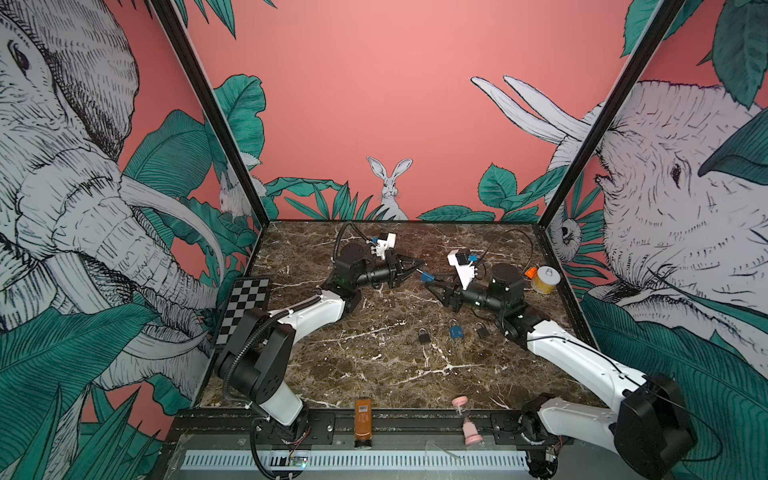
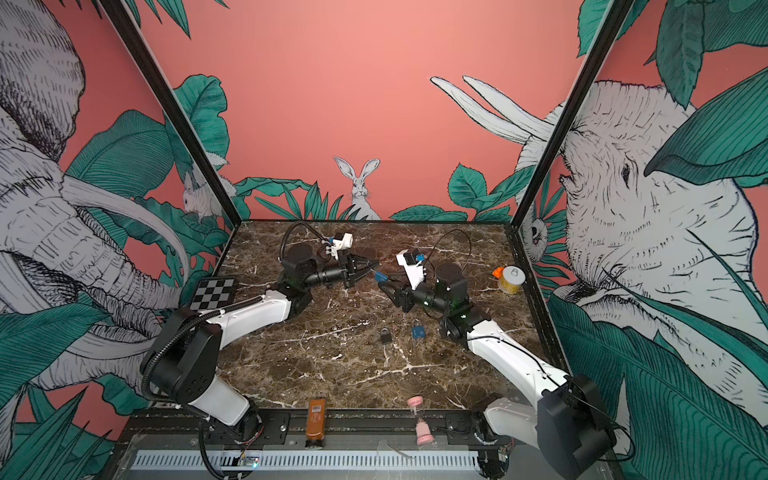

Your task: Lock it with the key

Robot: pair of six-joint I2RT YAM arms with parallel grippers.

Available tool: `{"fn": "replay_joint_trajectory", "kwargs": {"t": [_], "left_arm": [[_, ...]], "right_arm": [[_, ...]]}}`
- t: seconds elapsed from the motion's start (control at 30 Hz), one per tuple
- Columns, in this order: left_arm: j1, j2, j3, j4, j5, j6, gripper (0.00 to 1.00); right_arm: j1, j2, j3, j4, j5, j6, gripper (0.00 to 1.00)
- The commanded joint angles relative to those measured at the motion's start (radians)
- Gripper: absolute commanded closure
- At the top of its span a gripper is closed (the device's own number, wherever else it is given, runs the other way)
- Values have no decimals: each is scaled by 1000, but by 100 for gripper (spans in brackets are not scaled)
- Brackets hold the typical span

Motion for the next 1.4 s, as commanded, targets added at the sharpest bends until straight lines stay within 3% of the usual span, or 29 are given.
{"fn": "replay_joint_trajectory", "kwargs": {"t": [0.0,0.43,0.67,0.73,0.77,0.9,0.93,1.0,1.07,1.17,1.3,1.37], "left_arm": [[-7,-12,36,52,13,1,100],[-15,-6,36,54,10,-6,100],[-16,-9,36,45,4,1,100],[-18,-4,37,43,3,3,100],[-21,0,37,44,4,1,100],[-24,7,26,53,-1,6,100],[-25,5,24,49,-1,22,94],[-22,-14,16,19,-15,104,49],[-14,-47,15,-79,-42,237,29],[3,-104,48,-277,-89,489,25],[24,-161,108,-468,-140,816,25],[36,-161,123,-477,-116,914,26]], "right_arm": [[6,9,26,67,-3,8,62],[6,23,37,88,5,17,69],[7,29,23,110,-4,37,85],[7,28,23,107,-1,43,91],[6,26,21,108,0,46,99],[6,17,11,122,22,80,100],[8,12,9,117,30,90,100],[6,-8,6,98,55,119,100],[5,-31,10,30,105,157,100],[-1,-52,60,-152,123,211,100],[-10,-37,111,-318,8,315,100],[-12,-31,113,-360,-61,372,100]]}}
